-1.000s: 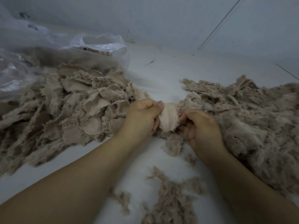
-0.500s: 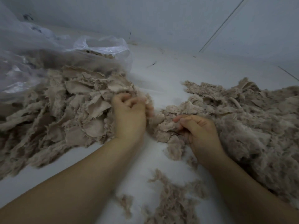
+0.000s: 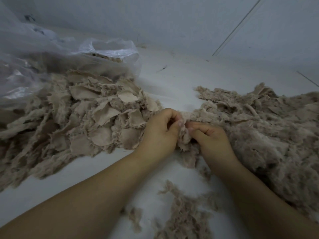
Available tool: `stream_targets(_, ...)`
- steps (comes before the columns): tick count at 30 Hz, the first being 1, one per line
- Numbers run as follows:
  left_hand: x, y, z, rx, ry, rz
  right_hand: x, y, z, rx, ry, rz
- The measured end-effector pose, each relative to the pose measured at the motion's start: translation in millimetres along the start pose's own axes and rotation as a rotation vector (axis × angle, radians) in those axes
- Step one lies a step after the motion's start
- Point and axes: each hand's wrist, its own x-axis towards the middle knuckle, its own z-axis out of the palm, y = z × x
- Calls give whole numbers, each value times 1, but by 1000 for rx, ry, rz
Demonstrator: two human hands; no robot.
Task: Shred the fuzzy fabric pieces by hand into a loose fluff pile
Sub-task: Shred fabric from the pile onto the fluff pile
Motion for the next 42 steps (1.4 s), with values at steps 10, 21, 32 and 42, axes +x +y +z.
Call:
stream_targets(10,-9,15,4,-628,-251,-237,1,-1,-2,69,47,68)
stream_targets(21,-1,5,7,-634,-115,-432,1,2,0,-44,-29,-74)
stream_targets(32,1,1,7,-578,-21,-479,1,4,2,-12,-58,-28)
stream_targets(42,0,3,-1,-695,-25,-425,0,3,1,-29,-20,-79)
